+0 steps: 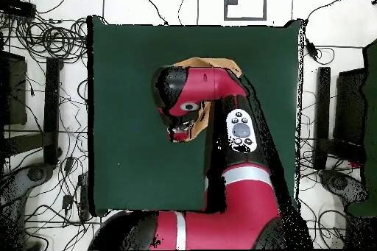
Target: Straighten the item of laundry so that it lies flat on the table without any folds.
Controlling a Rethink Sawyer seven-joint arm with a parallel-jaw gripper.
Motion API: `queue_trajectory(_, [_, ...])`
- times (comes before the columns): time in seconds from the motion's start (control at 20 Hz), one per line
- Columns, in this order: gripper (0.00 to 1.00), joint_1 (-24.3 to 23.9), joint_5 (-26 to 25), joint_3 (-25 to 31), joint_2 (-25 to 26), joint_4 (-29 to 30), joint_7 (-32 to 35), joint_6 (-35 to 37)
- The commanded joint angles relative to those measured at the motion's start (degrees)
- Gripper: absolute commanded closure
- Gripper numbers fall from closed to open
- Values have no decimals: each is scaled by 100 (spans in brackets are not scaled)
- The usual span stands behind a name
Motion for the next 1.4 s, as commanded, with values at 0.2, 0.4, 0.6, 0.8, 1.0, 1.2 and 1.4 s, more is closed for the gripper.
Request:
queue_trajectory(0.2, [100, 341, 184, -17, 452, 171, 2069, 309])
queue_trajectory(0.4, [100, 210, 277, 51, 582, 545, 2056, -570])
queue_trajectory(0.6, [100, 216, 92, -25, 589, 733, 2027, -1055])
queue_trajectory(0.8, [100, 186, 57, -63, 437, 1111, 2008, -1649])
queue_trajectory(1.0, [100, 153, 147, -27, 95, 1619, 1929, -2161])
queue_trajectory(1.2, [100, 274, 215, -85, -68, 1952, 2133, -2532])
queue_trajectory(1.4, [100, 139, 329, 99, -484, 2701, 2060, -3588])
